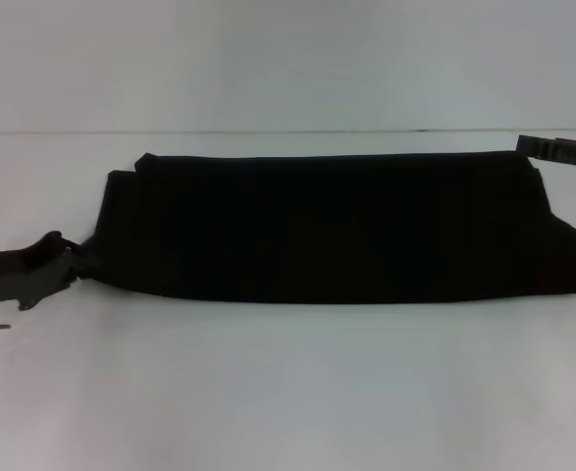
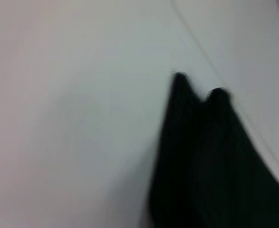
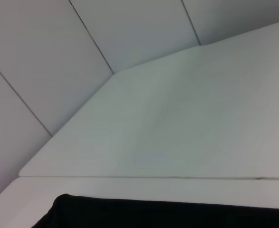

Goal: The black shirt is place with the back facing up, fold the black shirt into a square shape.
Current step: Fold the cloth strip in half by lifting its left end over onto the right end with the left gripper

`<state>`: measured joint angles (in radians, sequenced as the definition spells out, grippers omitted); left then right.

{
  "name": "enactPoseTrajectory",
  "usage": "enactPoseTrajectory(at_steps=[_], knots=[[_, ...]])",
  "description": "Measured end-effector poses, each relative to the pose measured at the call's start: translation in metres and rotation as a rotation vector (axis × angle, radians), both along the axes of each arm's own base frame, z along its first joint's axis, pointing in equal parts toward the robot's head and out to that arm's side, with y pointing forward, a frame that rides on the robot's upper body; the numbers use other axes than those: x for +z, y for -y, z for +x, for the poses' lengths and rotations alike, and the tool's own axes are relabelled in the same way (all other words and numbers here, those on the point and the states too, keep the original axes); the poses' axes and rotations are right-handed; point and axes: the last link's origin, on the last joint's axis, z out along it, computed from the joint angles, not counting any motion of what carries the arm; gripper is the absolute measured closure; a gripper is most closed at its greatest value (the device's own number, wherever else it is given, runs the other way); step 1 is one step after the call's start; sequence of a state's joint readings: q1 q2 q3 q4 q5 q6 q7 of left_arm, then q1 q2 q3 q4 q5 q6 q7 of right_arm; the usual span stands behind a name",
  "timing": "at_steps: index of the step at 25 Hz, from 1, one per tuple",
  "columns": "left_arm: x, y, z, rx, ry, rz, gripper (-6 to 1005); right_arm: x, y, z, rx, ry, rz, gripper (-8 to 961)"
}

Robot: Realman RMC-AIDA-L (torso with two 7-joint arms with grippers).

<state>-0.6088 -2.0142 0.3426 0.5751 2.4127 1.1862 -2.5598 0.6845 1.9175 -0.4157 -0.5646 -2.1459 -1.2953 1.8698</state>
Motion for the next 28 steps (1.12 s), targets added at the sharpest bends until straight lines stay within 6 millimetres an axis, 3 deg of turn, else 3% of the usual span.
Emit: enactPoseTrajectory(at_steps=[5,12,17,20,22,25,28], knots=[[0.025,0.021,-0.017,-0.070,-0.018,0.057,927,-0.006,-0.002,-0.004,-0.003,-0.019,0.002,12],[0.082,0.062,-0.049,-0.041,-0.134,0.114,927,-0.008,-0.013,-0.015,-0.013,-0.040,0.030,13],[0.119,0.073,-0.054,-0.028,-0.167,0.166,926,-0.012,-0.016,-0.016,-0.020,-0.035,0.047,13],[0.122,0.059,-0.031,-0.123,-0.107,0.151,926,-0.011,-0.017,-0.014,-0.029,-0.032,0.059,12],[0.116,0.040,0.000,-0.242,-0.035,0.116,927,-0.009,-0.015,-0.009,-0.043,-0.028,0.072,12],[0.094,0.013,0.049,-0.418,0.085,0.043,927,0.000,-0.011,0.002,-0.064,-0.016,0.090,12],[0.053,-0.014,0.110,-0.588,0.205,-0.036,927,0.016,-0.006,0.015,-0.089,-0.011,0.123,12]])
